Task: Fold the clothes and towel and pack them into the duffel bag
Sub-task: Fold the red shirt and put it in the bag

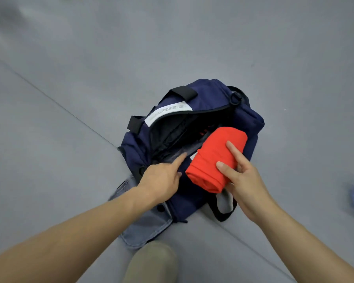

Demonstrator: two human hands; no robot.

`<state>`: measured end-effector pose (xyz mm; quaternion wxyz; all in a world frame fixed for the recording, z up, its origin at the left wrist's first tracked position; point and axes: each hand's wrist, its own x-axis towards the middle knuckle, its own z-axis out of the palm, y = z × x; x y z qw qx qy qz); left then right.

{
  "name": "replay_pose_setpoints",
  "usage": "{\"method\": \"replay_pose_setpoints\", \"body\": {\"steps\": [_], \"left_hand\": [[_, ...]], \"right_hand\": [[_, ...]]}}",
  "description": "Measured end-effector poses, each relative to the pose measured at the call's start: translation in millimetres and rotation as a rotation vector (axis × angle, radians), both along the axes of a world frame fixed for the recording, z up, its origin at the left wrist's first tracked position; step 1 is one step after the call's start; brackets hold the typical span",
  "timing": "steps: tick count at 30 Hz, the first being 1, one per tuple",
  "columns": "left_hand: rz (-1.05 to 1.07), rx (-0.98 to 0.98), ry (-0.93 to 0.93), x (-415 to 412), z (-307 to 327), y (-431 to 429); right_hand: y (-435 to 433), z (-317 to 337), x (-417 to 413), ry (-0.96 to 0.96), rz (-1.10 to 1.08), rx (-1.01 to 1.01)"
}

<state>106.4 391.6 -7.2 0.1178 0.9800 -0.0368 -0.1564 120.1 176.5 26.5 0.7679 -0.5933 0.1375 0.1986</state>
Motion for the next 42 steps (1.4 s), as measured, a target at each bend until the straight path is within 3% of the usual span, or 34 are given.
{"method": "replay_pose_setpoints", "body": {"steps": [9,16,22,30,35,42], "left_hand": [[0.03,-0.279,0.137,-61.5,38.7,-31.4],[0.074,-0.503,0.395,-72.5,49.3,-47.8],[-0.008,-0.285,0.157,-45.9,40.7,-34.4],[-0.293,0.172,-0.498,-5.6,44.1,-15.5],[-0.221,0.372,-0.547,19.7,53.5,3.5],[-0.112,0.474,-0.548,32.8,63.4,19.1]], "right_hand": [[-3.8,-7.1,-8.3,-0.039,-0.014,-0.071],[-20.6,-9.5,-24.1,-0.049,-0.012,-0.188],[-16.1,-14.2,-29.2,-0.01,0.031,-0.205],[15.5,-18.1,-13.6,-0.087,0.064,-0.246],[51.4,-36.2,12.3,-0.132,0.195,-0.434],[50.8,-48.7,1.1,-0.155,0.584,-0.988]]}}
